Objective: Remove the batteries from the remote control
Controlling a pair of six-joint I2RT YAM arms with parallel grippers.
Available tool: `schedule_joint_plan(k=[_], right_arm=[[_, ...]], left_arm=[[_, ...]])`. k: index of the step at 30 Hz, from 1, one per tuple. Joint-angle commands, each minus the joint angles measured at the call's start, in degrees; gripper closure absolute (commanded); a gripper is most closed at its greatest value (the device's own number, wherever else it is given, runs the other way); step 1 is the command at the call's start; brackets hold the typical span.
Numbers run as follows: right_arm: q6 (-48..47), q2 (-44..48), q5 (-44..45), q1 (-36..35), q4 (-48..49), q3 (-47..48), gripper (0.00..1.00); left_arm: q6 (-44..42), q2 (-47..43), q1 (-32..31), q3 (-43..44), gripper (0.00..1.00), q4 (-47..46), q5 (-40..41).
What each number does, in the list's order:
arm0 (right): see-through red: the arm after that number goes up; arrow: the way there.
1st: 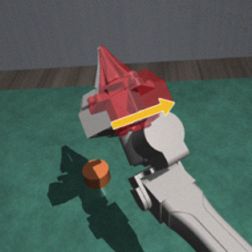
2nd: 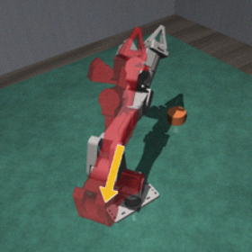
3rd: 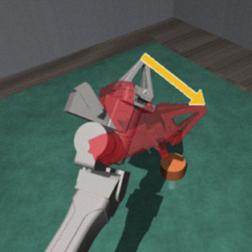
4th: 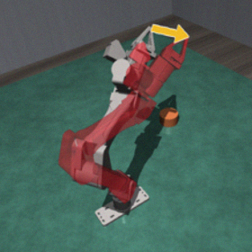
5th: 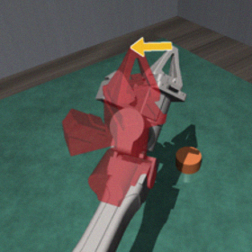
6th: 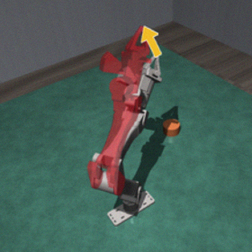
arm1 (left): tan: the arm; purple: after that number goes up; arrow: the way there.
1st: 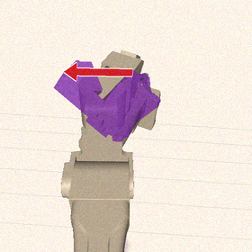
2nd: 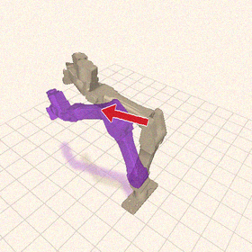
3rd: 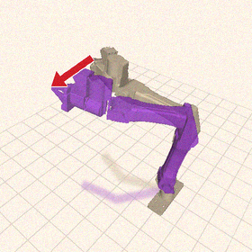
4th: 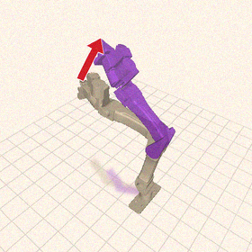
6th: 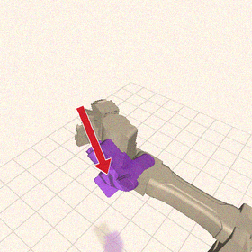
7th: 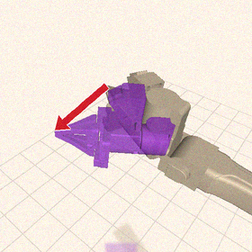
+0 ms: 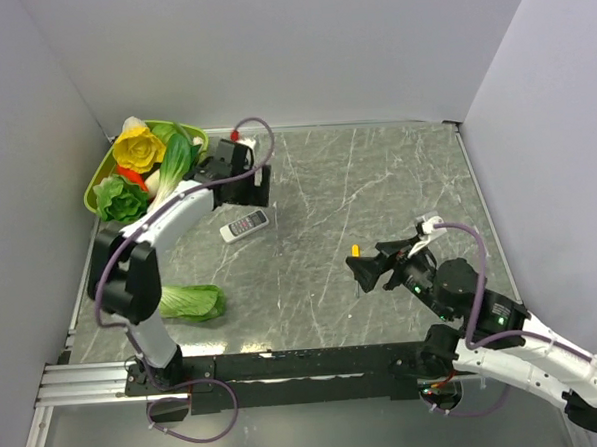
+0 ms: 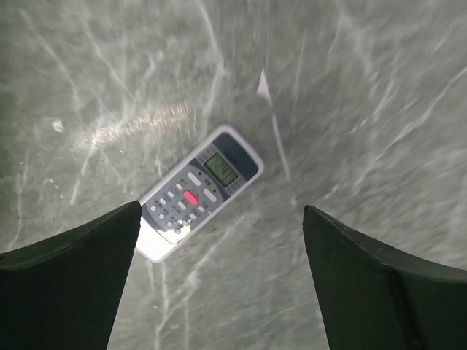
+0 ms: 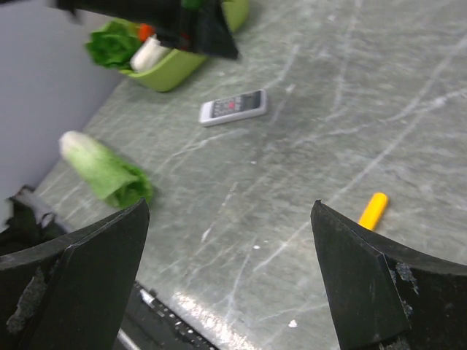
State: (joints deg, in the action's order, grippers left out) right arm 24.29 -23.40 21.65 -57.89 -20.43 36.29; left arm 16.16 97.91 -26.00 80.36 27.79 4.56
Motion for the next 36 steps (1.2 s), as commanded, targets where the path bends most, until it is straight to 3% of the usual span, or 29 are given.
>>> schedule_joint_plan(k=[1, 11, 25, 36], right_arm=[[-3.8, 2.9, -5.9, -0.5, 4.3, -0.4, 0.0], [-6.5, 7.6, -5.2, -0.4, 2.0, -1.0, 0.0], [-6.9, 7.5, -3.1, -0.4, 1.2, -1.4, 0.0], [-5.8, 6.6, -1.4, -0.4, 1.4, -1.7, 0.0]], left_arm=[[-13.6, 4.2, -0.6, 1.7, 0.02, 2.8, -4.7], [-23.5, 12.0, -0.2, 5.2, 0.01, 5.7, -5.8], [-25.3, 18.5, 1.9, 6.6, 0.03, 5.0, -8.2], [-22.5, 17.1, 1.0, 4.4, 0.19, 6.5, -11.4]])
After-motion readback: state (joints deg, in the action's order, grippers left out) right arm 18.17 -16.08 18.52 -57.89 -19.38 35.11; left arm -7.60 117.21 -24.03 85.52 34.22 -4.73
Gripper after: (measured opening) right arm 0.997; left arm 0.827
